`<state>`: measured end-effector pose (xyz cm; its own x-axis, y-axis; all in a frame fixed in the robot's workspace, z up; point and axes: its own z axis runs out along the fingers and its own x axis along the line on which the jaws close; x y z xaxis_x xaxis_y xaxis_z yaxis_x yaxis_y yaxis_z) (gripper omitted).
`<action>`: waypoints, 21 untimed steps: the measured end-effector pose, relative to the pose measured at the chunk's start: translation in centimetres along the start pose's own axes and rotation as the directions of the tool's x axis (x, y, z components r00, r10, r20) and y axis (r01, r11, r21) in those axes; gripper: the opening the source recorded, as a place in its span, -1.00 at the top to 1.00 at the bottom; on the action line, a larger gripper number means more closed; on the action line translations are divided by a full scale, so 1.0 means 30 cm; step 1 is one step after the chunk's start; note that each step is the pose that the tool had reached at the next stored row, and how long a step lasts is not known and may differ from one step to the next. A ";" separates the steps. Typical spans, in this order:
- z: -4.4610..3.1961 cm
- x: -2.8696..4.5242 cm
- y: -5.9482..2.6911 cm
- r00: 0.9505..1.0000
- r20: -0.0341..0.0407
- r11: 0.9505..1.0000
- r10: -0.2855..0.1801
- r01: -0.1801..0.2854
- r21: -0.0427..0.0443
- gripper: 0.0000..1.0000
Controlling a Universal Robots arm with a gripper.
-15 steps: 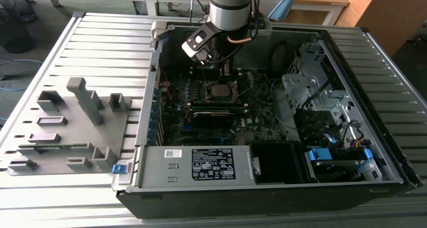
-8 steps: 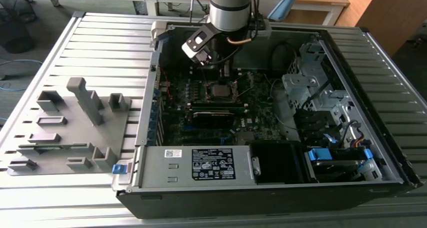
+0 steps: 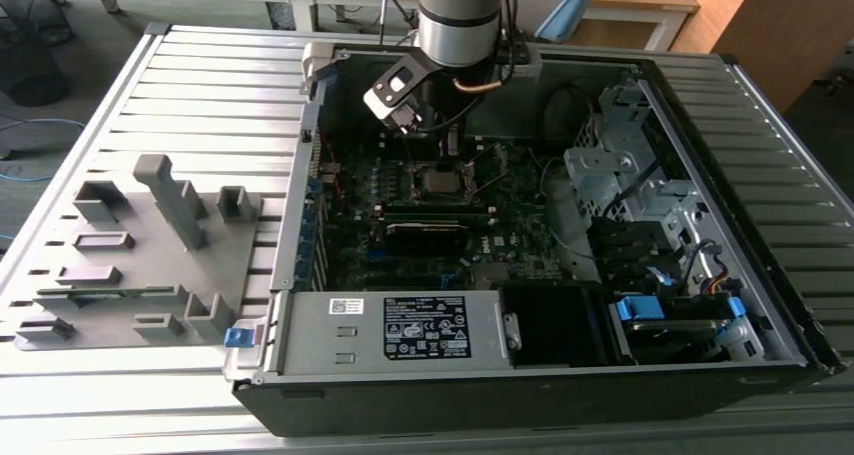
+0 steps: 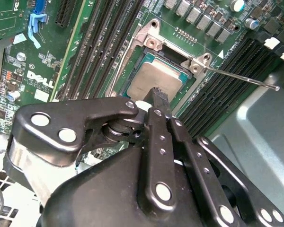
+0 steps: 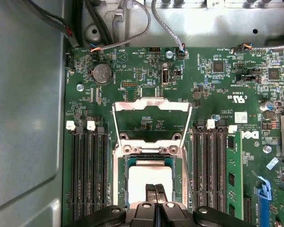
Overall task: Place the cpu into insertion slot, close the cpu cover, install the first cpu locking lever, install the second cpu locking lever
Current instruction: 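Place the cpu into insertion slot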
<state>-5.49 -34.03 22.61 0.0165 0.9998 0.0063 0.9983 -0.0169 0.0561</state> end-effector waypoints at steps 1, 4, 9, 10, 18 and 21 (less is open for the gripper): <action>0.001 0.000 0.000 1.000 0.000 1.000 0.000 0.000 0.005 0.80; 0.001 0.000 0.000 1.000 0.000 0.999 0.000 0.000 0.034 0.80; 0.002 0.000 0.001 1.000 0.001 0.999 0.000 0.000 0.041 0.80; 0.003 0.000 0.001 1.000 0.000 0.999 0.000 0.000 0.040 0.80; 0.015 0.000 0.020 1.000 0.000 0.999 0.000 0.000 0.041 0.80; 0.020 0.000 0.024 1.000 0.000 0.999 0.000 0.000 0.041 0.80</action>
<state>-4.75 -34.03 22.05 0.0168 0.9998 0.0062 0.9997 -0.0168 0.0156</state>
